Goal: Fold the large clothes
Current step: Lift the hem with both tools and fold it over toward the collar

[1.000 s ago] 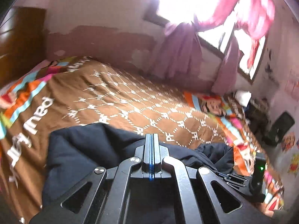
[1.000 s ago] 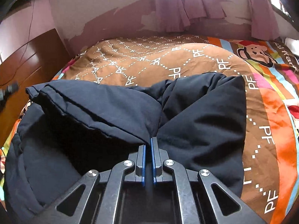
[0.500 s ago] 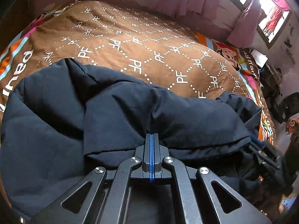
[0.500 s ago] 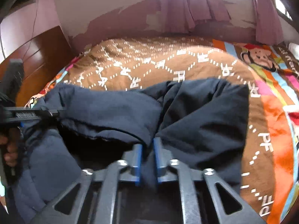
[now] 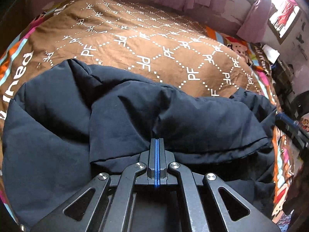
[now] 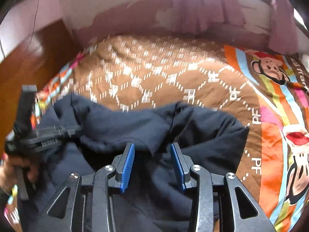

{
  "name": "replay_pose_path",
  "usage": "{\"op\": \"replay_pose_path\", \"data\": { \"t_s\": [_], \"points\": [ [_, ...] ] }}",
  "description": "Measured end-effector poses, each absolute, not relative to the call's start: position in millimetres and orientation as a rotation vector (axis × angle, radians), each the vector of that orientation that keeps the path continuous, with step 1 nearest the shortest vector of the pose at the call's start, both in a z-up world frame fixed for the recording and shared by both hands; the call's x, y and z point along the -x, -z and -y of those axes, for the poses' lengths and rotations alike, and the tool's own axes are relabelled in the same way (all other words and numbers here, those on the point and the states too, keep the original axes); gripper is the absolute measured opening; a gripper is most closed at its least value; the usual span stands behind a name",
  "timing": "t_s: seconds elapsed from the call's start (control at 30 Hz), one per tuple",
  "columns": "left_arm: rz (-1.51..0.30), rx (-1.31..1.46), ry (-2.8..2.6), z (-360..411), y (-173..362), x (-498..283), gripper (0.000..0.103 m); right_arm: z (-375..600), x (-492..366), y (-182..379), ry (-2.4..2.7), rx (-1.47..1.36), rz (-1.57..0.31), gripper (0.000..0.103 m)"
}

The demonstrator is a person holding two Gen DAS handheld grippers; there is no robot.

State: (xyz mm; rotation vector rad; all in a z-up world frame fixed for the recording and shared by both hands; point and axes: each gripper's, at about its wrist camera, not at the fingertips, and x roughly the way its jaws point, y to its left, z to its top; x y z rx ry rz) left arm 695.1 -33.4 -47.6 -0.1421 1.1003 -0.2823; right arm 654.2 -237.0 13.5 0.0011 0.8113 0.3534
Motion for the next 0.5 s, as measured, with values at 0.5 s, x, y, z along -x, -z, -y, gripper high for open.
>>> {"op": "replay_pose_path", "data": {
  "t_s": [0.5],
  "points": [
    [-1.188,0.109,0.271,42,86,-704,0.001,189,-715,65,-0.42,0.133,-1.005,0.029]
  ]
}}
